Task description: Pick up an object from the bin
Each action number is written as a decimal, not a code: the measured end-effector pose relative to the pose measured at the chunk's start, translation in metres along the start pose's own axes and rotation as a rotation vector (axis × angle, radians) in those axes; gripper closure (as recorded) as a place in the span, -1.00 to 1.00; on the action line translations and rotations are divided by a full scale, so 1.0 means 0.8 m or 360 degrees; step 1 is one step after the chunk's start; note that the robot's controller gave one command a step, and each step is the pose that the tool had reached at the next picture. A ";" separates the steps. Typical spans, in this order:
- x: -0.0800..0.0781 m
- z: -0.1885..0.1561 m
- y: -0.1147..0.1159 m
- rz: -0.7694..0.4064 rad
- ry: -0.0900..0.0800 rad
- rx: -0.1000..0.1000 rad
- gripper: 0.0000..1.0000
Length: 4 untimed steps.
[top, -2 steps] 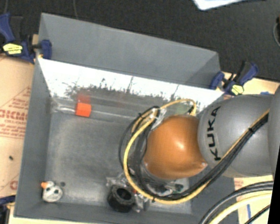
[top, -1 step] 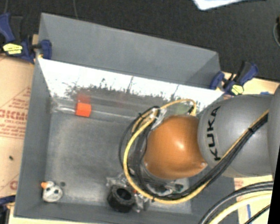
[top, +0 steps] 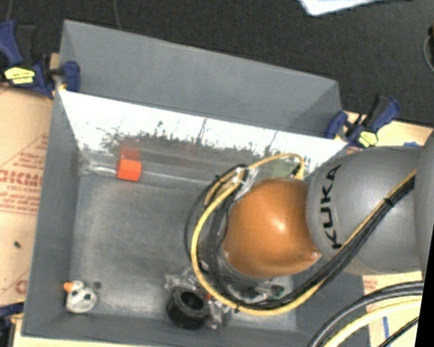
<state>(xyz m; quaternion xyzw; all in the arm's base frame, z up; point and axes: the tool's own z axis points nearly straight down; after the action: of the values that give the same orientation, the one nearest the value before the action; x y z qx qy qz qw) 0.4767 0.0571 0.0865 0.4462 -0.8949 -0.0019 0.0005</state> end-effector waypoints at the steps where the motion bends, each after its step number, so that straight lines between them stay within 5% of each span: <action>1: 0.000 0.000 0.000 0.0000 0.0000 0.0000 1.00; 4: 0.000 0.001 0.001 0.0002 0.0003 -0.0003 1.00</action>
Offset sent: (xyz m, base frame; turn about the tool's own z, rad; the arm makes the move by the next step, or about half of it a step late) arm 0.0000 0.0000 0.0000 0.0000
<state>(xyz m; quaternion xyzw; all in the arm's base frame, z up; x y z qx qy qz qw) 0.4758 0.0572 0.0861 0.4456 -0.8952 -0.0025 0.0018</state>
